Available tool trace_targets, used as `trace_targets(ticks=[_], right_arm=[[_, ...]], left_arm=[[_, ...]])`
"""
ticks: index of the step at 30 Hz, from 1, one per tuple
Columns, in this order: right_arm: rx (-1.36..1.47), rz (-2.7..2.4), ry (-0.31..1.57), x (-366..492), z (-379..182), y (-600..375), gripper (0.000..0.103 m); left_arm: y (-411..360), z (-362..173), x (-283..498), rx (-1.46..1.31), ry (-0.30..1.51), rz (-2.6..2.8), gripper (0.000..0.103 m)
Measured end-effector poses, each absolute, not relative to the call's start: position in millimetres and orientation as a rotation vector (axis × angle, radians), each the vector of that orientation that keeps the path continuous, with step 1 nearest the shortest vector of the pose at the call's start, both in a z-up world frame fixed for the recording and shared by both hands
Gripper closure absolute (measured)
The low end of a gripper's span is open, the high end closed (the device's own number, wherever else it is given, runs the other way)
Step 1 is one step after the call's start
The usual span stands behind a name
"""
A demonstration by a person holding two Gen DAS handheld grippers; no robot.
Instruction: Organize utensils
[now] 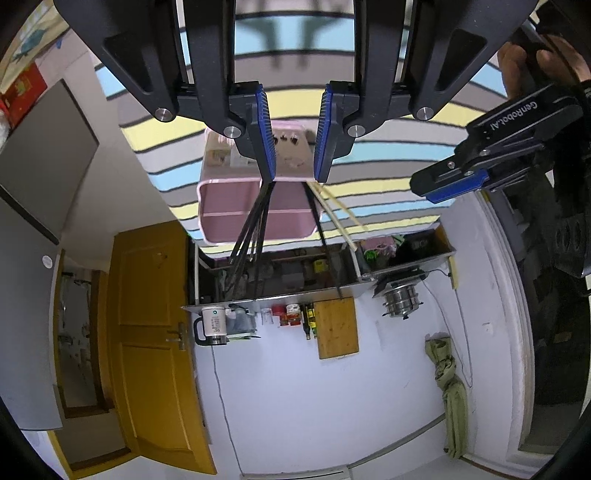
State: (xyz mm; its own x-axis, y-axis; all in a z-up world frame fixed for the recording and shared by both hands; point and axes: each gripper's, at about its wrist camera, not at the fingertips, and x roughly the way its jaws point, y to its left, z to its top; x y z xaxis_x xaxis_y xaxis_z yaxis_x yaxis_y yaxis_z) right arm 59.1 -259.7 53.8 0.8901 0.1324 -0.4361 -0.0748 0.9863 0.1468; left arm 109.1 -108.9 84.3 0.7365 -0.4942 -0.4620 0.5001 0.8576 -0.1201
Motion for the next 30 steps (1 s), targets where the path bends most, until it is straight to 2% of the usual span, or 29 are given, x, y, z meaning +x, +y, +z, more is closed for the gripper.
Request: trace_targets(ticks=[18,30], right_arm=[[0.119,0.063,0.489,14,-4,-255,0.080],[0.106,0.043,0.501,11,-11,-255,0.080]], left_arm=[[-94,21,65,0.018,0.511,-0.508,0.075],[-87,14,60,-0.007,0.499,-0.494,0.075]])
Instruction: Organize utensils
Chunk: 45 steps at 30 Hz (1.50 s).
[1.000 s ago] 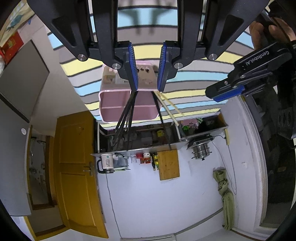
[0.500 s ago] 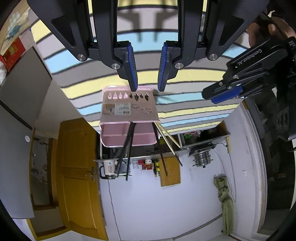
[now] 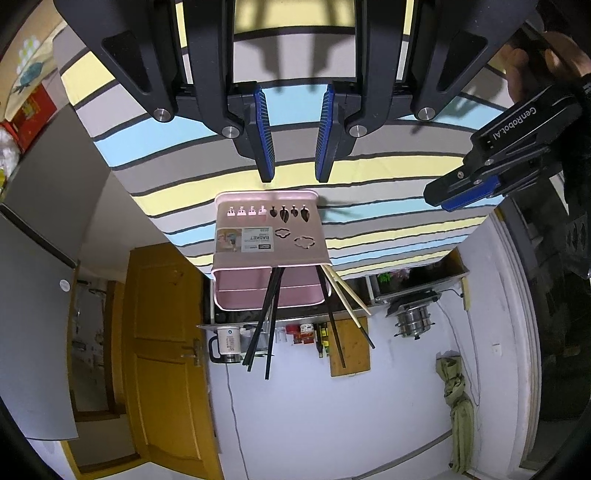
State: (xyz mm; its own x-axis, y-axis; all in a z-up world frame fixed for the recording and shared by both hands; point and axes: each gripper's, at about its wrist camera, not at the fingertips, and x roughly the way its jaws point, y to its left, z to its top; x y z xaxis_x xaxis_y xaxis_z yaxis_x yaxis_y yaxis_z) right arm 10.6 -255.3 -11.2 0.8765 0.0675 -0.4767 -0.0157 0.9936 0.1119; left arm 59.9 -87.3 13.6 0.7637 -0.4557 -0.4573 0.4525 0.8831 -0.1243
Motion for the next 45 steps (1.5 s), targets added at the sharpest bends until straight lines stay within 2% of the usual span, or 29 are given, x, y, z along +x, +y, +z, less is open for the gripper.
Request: trace_targets(ticks=[45], right_arm=[[0.091,0.043,0.519,9.2,-14.8,-249.9,0.080]], left_arm=[[-93.7,10.4,52.2,0.036,0.509,-0.484,0.075]])
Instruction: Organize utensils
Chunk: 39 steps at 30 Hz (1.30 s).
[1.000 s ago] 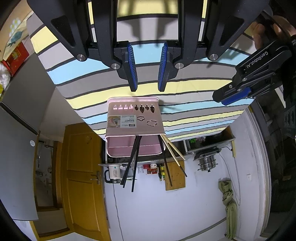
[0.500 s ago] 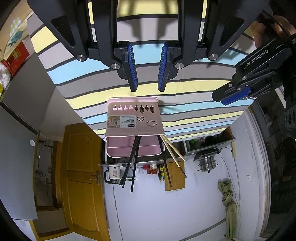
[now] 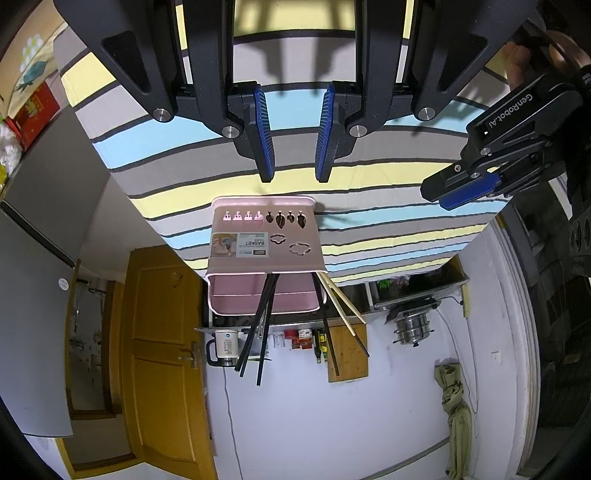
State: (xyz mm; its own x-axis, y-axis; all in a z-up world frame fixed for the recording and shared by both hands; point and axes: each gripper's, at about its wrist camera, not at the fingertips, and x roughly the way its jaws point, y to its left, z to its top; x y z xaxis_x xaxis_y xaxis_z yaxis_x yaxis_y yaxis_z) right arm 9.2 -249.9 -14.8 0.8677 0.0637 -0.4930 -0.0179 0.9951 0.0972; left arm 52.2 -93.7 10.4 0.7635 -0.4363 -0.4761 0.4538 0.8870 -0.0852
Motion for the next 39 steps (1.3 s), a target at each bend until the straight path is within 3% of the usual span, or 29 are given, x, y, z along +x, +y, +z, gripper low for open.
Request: trace_targets(ticks=[39], right_arm=[[0.085,0.043,0.524,9.1,-16.6,-249.7,0.080]], left_arm=[[-94.4,8.3,49.4,0.066,0.511,-0.480,0.075]])
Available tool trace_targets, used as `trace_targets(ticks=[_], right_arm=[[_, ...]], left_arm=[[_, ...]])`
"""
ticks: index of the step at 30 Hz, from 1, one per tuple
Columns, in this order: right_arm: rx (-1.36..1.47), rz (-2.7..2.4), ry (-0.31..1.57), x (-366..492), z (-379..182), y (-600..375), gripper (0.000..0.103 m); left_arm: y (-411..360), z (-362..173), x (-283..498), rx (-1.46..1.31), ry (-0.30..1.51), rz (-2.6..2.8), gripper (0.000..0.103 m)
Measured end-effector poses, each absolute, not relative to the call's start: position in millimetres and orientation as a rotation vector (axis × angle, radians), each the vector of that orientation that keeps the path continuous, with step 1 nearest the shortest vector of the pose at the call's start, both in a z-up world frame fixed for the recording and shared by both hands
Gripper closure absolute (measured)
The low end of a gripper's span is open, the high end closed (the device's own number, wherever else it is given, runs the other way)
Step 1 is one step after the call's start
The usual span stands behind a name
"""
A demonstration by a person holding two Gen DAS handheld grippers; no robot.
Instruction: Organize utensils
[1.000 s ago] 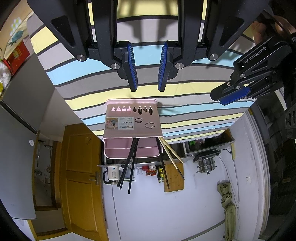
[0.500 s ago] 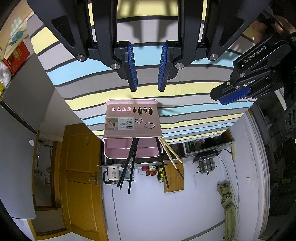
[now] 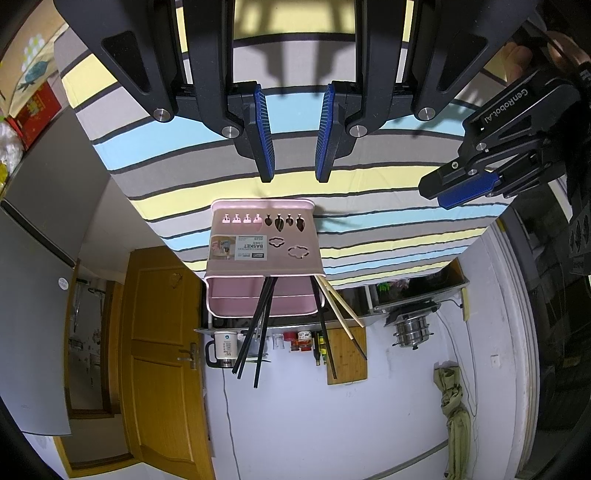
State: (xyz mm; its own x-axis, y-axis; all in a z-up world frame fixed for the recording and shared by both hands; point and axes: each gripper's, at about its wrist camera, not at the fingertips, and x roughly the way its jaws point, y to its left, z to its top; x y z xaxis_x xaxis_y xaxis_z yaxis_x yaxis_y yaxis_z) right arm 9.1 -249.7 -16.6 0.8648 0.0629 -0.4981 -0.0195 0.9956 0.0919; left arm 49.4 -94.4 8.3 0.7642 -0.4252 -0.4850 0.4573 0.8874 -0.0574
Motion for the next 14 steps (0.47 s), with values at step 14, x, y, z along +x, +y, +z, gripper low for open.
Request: trace_targets(ticks=[14], right_arm=[[0.082,0.042,0.524,8.7,-17.4,-251.5,0.080]], left_arm=[[-92.5,7.7,49.5,0.071,0.505,-0.473,0.075]])
